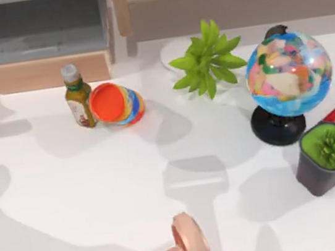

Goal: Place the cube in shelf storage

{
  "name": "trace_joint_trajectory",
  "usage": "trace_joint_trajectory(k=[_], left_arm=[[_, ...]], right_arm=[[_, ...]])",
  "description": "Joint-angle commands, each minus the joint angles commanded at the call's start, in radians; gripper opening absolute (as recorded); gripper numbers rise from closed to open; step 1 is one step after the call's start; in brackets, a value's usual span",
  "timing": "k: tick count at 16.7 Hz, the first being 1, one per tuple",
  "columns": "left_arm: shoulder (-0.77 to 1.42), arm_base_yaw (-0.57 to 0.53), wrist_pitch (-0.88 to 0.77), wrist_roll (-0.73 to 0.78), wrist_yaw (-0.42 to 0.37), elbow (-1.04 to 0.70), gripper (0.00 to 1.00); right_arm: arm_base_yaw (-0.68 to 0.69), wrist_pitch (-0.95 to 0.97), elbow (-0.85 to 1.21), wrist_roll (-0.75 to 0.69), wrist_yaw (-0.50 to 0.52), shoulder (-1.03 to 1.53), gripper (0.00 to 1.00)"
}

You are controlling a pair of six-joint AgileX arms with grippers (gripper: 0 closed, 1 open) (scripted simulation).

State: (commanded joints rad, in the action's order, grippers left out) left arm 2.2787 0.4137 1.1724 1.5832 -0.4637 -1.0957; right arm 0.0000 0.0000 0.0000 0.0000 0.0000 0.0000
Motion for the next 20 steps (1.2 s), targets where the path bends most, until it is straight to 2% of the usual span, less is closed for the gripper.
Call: trace_joint_trajectory(k=[11,20], left_arm=[[0.056,-0.02,-0.058,0.001,0.023,-0.119,1.0],[0.056,-0.02,-0.058,0.001,0.023,-0.119,0.32]], right_arm=[[0.0,0.0,0.0,0.0,0.0,0.0,1.0],[0.0,0.0,0.0,0.0,0.0,0.0,1.0]])
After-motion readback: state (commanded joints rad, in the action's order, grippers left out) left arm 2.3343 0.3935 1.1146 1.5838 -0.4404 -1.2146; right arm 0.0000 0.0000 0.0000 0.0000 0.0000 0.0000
